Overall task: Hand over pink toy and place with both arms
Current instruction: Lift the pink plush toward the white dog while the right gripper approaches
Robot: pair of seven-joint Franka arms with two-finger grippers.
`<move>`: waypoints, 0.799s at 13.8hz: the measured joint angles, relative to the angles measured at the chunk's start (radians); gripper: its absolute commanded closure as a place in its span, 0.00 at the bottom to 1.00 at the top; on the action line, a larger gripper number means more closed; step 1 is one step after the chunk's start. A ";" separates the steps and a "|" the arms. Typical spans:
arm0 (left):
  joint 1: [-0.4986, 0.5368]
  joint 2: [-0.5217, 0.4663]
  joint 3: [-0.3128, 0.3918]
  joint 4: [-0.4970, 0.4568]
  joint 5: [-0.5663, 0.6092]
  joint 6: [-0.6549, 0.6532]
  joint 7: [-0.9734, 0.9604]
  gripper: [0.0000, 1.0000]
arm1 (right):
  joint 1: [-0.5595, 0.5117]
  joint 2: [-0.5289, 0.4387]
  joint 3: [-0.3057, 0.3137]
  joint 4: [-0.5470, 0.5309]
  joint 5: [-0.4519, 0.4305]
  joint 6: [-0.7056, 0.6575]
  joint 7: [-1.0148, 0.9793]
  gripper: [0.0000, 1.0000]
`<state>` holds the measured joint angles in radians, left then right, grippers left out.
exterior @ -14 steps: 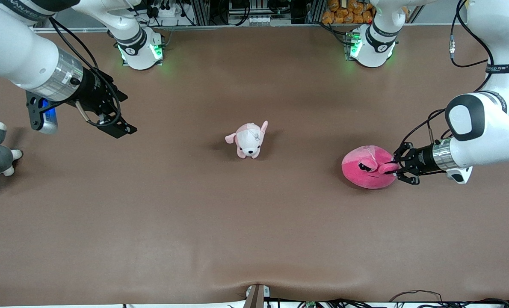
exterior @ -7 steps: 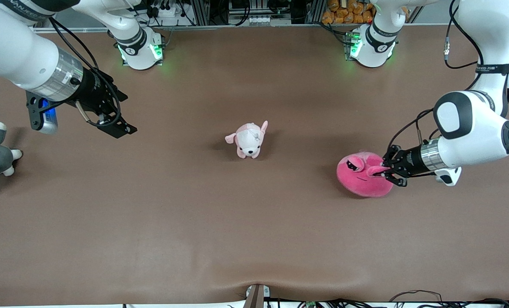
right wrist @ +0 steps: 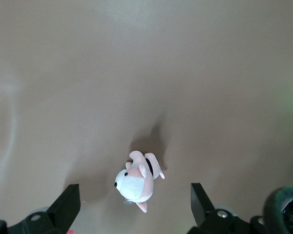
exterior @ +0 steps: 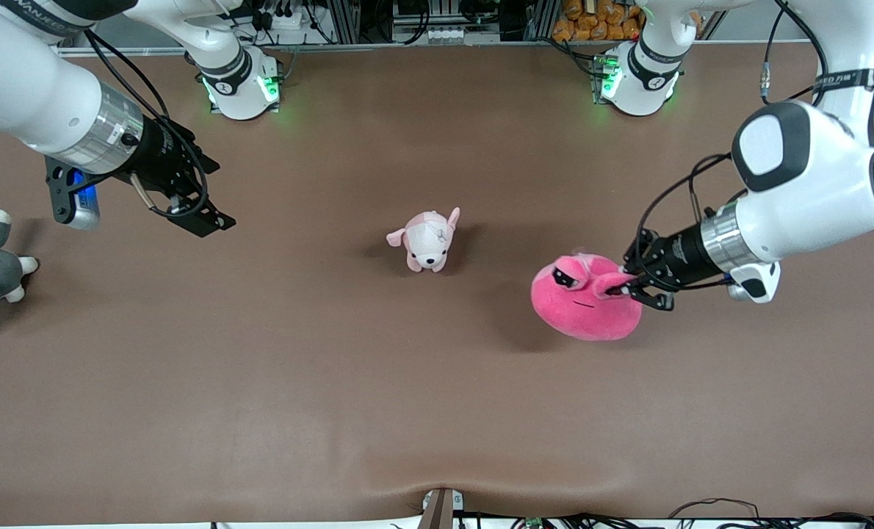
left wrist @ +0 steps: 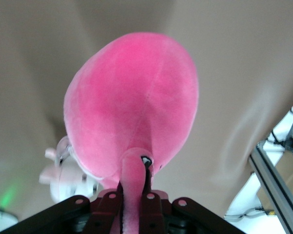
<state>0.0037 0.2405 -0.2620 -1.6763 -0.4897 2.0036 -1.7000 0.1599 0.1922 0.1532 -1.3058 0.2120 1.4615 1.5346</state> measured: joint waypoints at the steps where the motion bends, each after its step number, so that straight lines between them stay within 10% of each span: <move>1: -0.003 0.000 -0.033 0.033 -0.001 -0.018 -0.061 1.00 | 0.008 0.000 0.001 0.000 0.002 0.003 0.039 0.00; 6: -0.044 0.001 -0.201 0.110 -0.012 -0.024 -0.247 1.00 | 0.161 0.018 0.005 -0.003 0.005 0.123 0.367 0.00; 11: -0.156 0.017 -0.222 0.162 -0.023 -0.011 -0.389 1.00 | 0.256 0.075 0.005 -0.008 0.004 0.275 0.632 0.00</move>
<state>-0.1525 0.2573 -0.4835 -1.5142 -0.5124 1.9929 -2.0887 0.4159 0.2674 0.1580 -1.3139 0.2156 1.7361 2.1670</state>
